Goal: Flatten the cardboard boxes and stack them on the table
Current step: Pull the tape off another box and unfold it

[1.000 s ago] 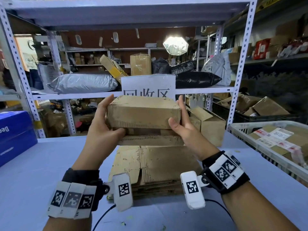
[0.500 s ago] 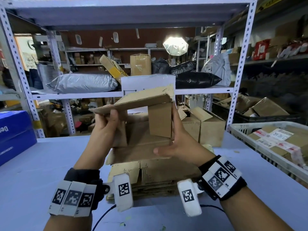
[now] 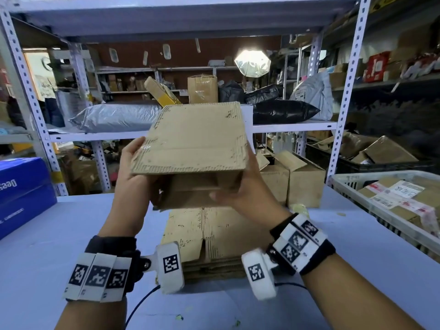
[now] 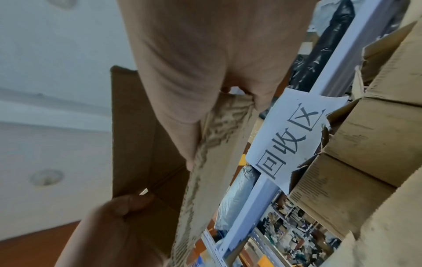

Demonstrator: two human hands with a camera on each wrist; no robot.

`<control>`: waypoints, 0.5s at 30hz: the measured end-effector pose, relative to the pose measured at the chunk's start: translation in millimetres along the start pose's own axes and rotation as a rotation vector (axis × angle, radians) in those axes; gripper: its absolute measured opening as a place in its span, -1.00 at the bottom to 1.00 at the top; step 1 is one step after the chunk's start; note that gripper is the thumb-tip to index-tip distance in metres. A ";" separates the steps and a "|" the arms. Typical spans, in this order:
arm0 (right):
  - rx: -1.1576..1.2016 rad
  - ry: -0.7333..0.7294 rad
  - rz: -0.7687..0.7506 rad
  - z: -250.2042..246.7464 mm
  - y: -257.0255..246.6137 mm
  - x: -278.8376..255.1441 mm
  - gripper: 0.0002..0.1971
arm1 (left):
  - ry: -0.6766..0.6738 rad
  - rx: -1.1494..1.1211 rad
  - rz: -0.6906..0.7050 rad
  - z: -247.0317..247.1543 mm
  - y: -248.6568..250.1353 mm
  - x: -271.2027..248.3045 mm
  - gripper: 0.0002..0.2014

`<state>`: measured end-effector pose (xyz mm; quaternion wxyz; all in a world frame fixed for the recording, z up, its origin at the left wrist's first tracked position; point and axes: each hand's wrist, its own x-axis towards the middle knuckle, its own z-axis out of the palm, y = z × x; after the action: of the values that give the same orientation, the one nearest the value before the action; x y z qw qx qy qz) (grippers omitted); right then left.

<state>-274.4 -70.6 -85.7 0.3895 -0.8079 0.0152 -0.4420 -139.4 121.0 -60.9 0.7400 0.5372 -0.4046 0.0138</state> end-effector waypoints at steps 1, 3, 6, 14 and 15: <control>0.005 0.062 0.051 -5.5 0.0 7.9 0.23 | -0.021 0.001 0.002 2.9 3.8 4.3 -0.45; -0.037 0.213 0.117 -19.9 -2.6 27.0 0.12 | -0.067 -0.002 0.012 12.0 13.0 16.0 -0.56; -0.098 0.345 0.096 -39.8 -11.9 52.7 -0.07 | -0.116 0.001 0.031 26.4 25.2 35.1 -0.64; 0.325 0.249 0.225 -43.6 -29.3 56.2 -0.55 | -0.144 0.016 0.001 32.6 15.3 46.4 -0.63; 0.392 0.244 0.254 -41.7 -28.6 50.0 -0.64 | -0.136 0.017 -0.002 29.8 12.2 44.9 -0.62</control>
<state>-283.4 -94.8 -19.5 0.5861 -0.6494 0.0773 -0.4783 -132.1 83.5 -21.0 0.7060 0.5436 -0.4534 -0.0201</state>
